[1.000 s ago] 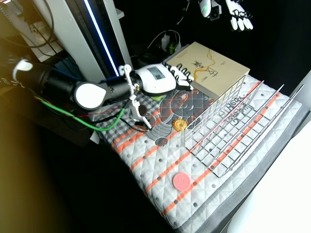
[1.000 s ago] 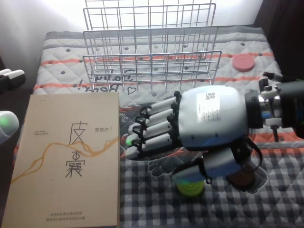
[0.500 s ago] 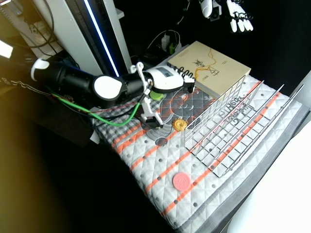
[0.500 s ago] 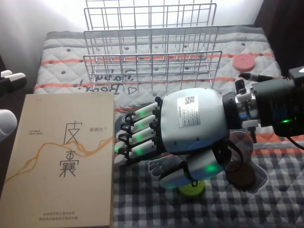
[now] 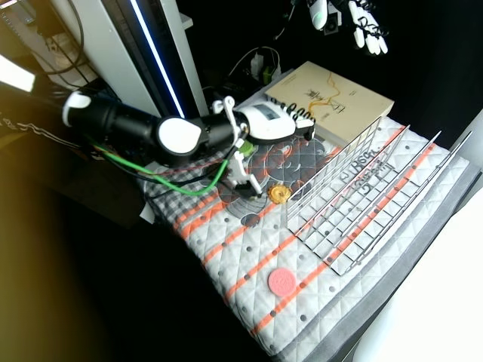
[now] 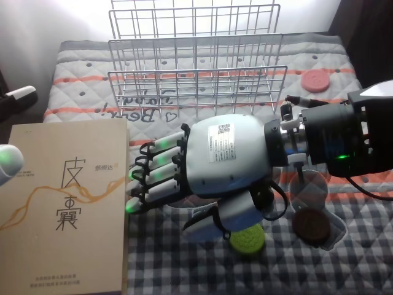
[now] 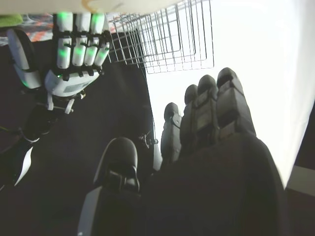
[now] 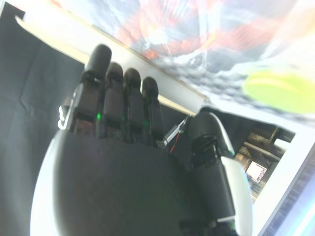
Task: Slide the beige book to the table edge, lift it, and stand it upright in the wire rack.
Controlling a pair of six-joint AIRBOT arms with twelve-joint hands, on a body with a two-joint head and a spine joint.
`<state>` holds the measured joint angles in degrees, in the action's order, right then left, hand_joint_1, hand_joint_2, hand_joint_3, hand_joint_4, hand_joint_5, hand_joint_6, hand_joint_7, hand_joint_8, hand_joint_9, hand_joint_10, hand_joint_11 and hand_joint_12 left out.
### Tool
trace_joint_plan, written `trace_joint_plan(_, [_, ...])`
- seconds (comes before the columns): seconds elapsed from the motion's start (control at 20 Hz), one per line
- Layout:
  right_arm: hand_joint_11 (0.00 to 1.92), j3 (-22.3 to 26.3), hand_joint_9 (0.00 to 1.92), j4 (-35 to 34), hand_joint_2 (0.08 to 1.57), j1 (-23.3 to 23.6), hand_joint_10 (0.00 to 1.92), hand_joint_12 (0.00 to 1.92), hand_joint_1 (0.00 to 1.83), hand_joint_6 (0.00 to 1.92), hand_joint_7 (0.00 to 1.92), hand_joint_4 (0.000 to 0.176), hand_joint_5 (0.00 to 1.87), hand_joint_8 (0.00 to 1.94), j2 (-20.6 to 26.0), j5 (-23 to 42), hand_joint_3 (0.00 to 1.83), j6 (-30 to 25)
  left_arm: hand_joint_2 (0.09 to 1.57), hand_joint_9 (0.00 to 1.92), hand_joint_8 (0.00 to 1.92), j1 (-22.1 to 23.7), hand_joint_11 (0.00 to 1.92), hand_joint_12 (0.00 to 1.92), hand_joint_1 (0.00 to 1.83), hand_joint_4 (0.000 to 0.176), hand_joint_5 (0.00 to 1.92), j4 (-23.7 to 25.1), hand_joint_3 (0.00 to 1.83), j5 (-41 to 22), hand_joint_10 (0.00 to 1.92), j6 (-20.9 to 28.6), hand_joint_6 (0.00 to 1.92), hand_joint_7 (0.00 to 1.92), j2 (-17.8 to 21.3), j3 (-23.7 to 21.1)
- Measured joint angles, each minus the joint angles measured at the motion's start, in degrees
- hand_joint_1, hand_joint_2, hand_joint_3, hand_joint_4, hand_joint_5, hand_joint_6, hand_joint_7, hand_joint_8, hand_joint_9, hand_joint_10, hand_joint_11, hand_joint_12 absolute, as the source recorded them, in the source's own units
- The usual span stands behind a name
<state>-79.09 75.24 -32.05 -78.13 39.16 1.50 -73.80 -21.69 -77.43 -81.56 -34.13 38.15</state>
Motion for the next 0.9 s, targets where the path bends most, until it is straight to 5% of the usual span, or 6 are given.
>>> trace_joint_plan(0.25, [0.01, -1.9, 0.17, -2.1, 1.42, 0.2, 0.01, 0.78, 0.00, 0.01, 0.22, 0.000, 0.24, 0.01, -1.4, -0.5, 0.00, 0.0, 1.44, 0.14, 0.00, 0.0, 0.03, 0.06, 0.00, 0.136, 0.18, 0.1, 0.00, -0.2, 0.01, 0.2, 0.01, 0.12, 0.0, 0.0])
trace_joint_plan(0.4, [0.05, -2.5, 0.19, -3.3, 1.43, 0.2, 0.00, 0.85, 0.00, 0.00, 0.24, 0.000, 0.25, 0.00, -2.6, -0.1, 0.00, 0.0, 1.45, 0.14, 0.00, 0.0, 0.00, 0.16, 0.00, 0.120, 0.19, 0.1, 0.00, -0.2, 0.00, 0.5, 0.00, 0.14, 0.0, 0.3])
trace_joint_plan(0.6, [0.02, -3.0, 0.17, -3.5, 1.43, 0.2, 0.00, 0.76, 0.00, 0.00, 0.22, 0.000, 0.24, 0.00, -2.8, -0.2, 0.00, 0.0, 1.44, 0.14, 0.00, 0.0, 0.00, 0.18, 0.00, 0.132, 0.19, 0.3, 0.00, -0.2, 0.00, 0.6, 0.00, 0.13, 0.0, 0.3])
trace_joint_plan(0.9, [0.00, -3.7, 0.19, -3.6, 1.44, 0.2, 0.00, 0.84, 0.00, 0.00, 0.24, 0.000, 0.26, 0.00, -3.9, -0.3, 0.00, 0.0, 1.45, 0.15, 0.00, 0.0, 0.00, 0.22, 0.00, 0.120, 0.21, 0.3, 0.00, -0.3, 0.00, 0.7, 0.00, 0.15, 0.0, 0.4])
